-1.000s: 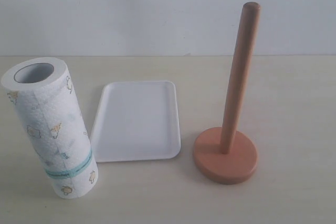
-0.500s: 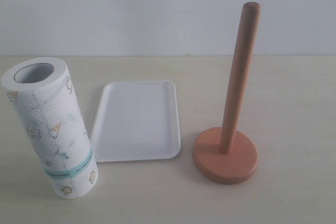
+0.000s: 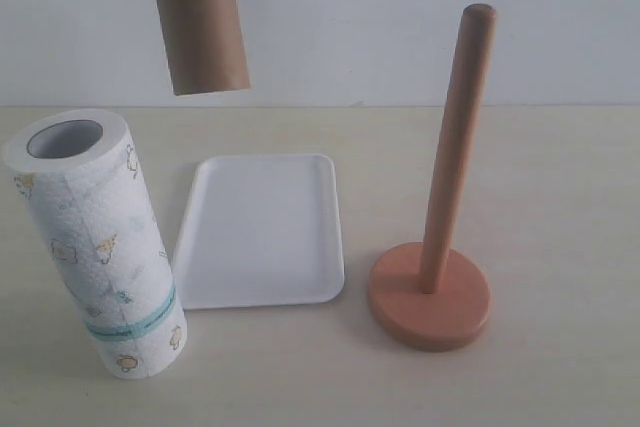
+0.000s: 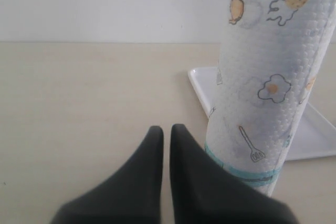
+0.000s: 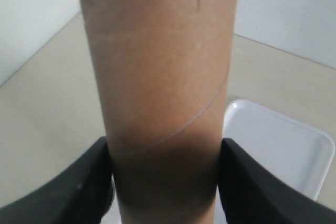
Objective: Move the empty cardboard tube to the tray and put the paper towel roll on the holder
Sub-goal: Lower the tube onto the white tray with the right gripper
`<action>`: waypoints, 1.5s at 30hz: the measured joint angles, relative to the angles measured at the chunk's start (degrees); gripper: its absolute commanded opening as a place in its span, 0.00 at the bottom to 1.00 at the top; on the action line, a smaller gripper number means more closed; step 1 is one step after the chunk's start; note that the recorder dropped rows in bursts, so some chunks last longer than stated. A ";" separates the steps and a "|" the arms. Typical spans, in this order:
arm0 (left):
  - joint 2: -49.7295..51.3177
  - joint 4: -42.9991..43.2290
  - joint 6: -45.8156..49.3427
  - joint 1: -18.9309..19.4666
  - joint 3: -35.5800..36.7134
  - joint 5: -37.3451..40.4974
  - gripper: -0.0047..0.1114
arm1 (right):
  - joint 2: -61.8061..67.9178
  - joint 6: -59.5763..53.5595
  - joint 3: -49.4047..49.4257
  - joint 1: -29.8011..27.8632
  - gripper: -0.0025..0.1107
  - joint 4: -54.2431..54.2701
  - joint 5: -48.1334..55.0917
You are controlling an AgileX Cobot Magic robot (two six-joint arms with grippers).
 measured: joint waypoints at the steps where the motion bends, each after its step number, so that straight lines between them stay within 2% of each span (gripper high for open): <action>1: 0.00 0.00 0.00 0.00 0.00 0.00 0.08 | 0.78 0.46 -0.26 0.00 0.02 0.00 0.39; 7: 0.00 0.00 0.00 0.00 0.00 0.00 0.08 | 7.77 5.58 -0.66 0.00 0.02 -7.25 3.38; 23: 0.00 0.00 0.00 0.00 0.00 0.00 0.08 | 19.80 7.27 -1.41 -0.76 0.02 -7.37 2.84; 32: -0.09 0.00 0.00 0.00 0.00 0.00 0.08 | 22.70 9.06 -2.19 -3.19 0.02 -6.25 2.83; 45: -0.09 0.00 0.00 0.00 0.00 0.00 0.08 | 25.62 11.82 -2.37 -3.33 0.02 -6.48 2.56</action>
